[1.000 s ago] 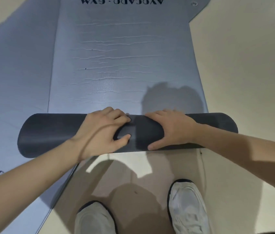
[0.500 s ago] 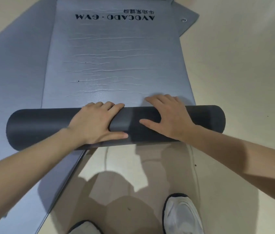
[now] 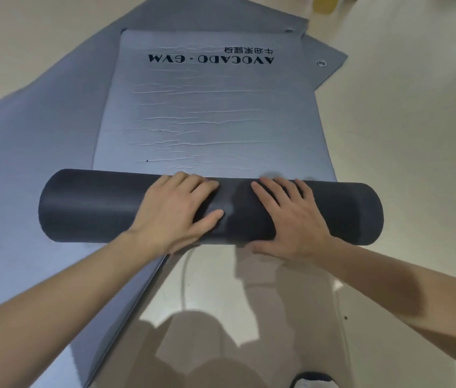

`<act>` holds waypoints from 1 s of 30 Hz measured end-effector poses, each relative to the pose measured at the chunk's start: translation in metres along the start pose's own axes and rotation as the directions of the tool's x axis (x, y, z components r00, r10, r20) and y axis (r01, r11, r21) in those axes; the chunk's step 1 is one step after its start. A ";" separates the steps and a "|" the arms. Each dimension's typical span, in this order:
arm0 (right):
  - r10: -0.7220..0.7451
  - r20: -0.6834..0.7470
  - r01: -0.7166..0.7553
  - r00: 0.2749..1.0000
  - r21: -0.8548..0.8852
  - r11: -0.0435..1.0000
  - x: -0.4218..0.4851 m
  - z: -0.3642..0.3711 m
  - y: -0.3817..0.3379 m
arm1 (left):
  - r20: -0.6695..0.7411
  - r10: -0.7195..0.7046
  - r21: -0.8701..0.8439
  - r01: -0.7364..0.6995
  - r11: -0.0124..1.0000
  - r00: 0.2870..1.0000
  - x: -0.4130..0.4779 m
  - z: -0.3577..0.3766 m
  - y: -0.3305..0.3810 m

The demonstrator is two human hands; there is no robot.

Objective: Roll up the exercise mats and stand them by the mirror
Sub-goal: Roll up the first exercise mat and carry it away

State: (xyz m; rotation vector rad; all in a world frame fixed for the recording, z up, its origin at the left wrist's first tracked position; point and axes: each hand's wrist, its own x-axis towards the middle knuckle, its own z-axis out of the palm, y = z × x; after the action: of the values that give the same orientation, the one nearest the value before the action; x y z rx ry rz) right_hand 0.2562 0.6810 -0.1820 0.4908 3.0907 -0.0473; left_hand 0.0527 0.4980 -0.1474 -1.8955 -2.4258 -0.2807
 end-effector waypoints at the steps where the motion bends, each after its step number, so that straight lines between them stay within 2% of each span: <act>1: 0.003 0.030 -0.003 1.000 0.013 1.000 0.010 -0.003 0.006 | -0.054 0.018 -0.023 -0.019 1.000 0.998 -0.009 0.001 0.005; 4: 0.000 0.122 -0.010 0.992 0.079 0.997 0.037 -0.012 0.022 | -0.074 0.046 -0.009 -0.046 0.999 0.996 -0.023 0.009 0.014; 7: -0.014 0.223 -0.022 0.975 0.160 0.987 0.059 -0.024 0.033 | 0.034 -0.007 0.080 0.005 0.997 0.999 -0.017 0.018 0.007; 9: -0.012 0.245 -0.025 0.969 0.151 0.988 0.070 -0.029 0.037 | 0.098 -0.008 0.135 -0.005 0.991 0.995 -0.007 0.022 0.000; 12: 0.025 0.089 -0.029 0.996 0.049 0.998 0.072 -0.029 0.038 | 0.122 0.009 0.167 -0.029 0.986 0.992 0.008 0.025 -0.010; 15: 0.025 -0.242 -0.011 0.970 0.061 0.998 0.056 -0.013 0.027 | 0.129 0.024 0.193 -0.049 0.980 0.991 0.022 0.024 -0.020; 17: 0.012 -0.291 -0.007 0.957 0.019 1.000 0.048 -0.003 0.018 | 0.136 0.014 0.198 -0.041 0.979 0.991 0.032 0.024 -0.026; 23: 0.019 -0.076 -0.029 0.997 -0.136 0.990 0.060 0.000 0.021 | 0.224 -0.043 0.200 -0.003 0.980 0.974 0.063 0.020 -0.040; 30: 0.023 0.089 -0.017 0.996 -0.061 0.998 0.102 -0.032 0.041 | 0.364 -0.066 0.071 0.043 0.997 0.929 0.108 -0.001 -0.055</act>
State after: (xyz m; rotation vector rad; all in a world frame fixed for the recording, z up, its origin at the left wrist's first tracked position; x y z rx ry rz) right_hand 0.1714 0.7525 -0.1530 0.5026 2.9895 0.0238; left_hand -0.0276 0.5885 -0.1363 -2.0091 -2.6786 0.1640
